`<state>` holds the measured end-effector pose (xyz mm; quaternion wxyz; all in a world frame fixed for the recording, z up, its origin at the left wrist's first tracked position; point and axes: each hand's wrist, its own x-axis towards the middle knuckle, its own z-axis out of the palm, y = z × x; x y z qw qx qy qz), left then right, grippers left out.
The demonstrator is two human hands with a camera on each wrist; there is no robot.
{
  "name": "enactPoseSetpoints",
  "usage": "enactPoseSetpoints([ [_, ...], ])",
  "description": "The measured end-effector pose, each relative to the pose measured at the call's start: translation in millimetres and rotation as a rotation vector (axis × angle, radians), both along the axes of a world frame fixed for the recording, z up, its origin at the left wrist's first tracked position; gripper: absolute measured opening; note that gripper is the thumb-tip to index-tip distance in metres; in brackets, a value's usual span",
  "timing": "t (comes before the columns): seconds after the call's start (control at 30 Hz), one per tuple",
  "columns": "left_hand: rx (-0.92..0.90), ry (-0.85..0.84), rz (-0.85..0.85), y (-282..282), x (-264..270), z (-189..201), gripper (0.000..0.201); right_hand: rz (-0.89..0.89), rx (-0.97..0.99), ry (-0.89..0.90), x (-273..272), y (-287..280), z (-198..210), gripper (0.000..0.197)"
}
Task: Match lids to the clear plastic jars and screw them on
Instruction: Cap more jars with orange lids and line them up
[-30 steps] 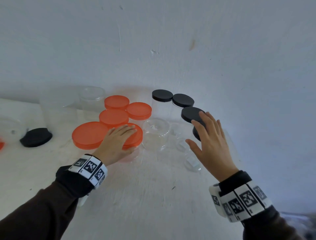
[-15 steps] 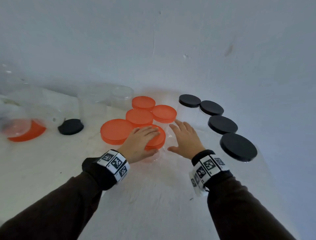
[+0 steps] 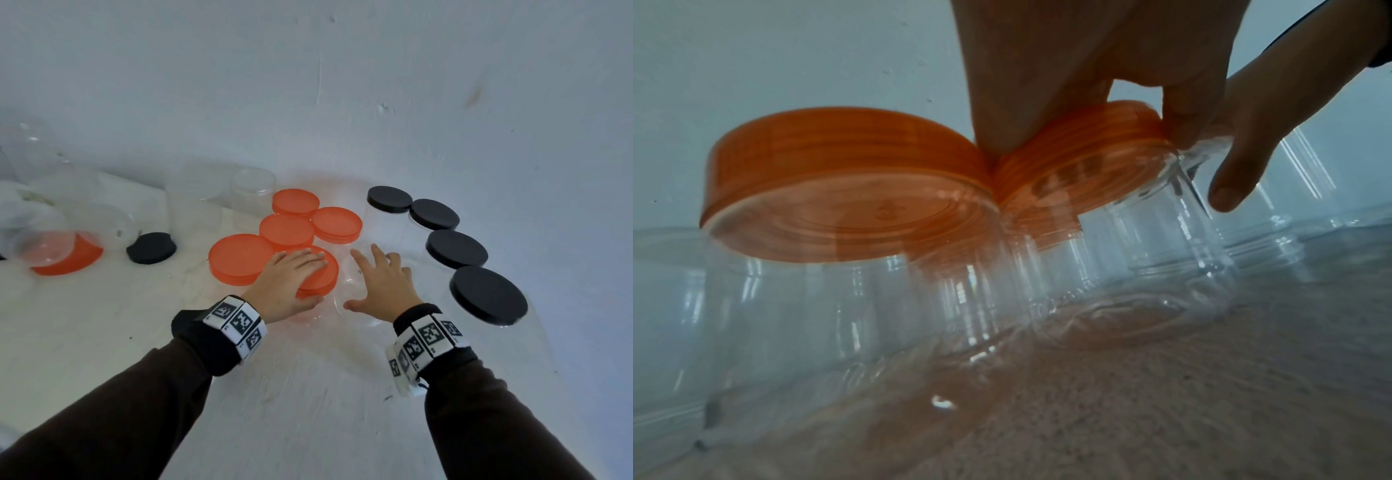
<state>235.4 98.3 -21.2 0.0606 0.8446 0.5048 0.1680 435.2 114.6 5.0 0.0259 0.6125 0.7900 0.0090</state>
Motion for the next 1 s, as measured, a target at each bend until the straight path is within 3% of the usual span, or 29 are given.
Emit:
enactPoseSetpoints([
  [0.17, 0.012, -0.010, 0.004, -0.8, 1.0, 1.2, 0.065, 0.027, -0.039, 0.027, 3.1, -31.7, 8.9, 0.101],
  [0.27, 0.012, -0.055, -0.003, -1.7, 1.7, 1.6, 0.069, 0.059, -0.057, 0.050, 4.0, -55.6, 16.6, 0.104],
  [0.37, 0.003, -0.397, -0.019, -4.5, -1.6, 5.5, 0.075, 0.087, -0.111, 0.136, 2.1, -78.6, 28.1, 0.103],
  [0.43, 0.030, -0.604, -0.005, -8.3, -7.5, 12.2, 0.058, 0.121, -0.138, 0.182, -1.1, -92.2, 36.2, 0.104],
  [0.53, 0.083, -0.741, 0.035, -17.8, -30.6, 28.0, 0.037, 0.220, -0.151, 0.200, -15.5, -109.6, 47.2, 0.101],
  [0.7, 0.087, -0.690, 0.154, -39.5, -110.6, 37.9, 0.035, 0.401, -0.151, 0.202, -66.8, -121.7, 57.2, 0.104],
  [0.77, 0.079, -0.645, 0.244, -47.7, -149.1, 31.1, 0.022, 0.459, -0.140, 0.201, -94.1, -121.7, 55.9, 0.106],
  [0.83, 0.055, -0.542, 0.350, -54.3, -187.7, 21.8, 0.015, 0.488, -0.125, 0.224, -124.1, -118.3, 55.0, 0.108],
  [1.0, -0.103, -0.270, 0.499, -65.8, -265.9, -0.7, 0.024, 0.499, -0.103, 0.251, -196.6, -103.8, 45.9, 0.109],
])
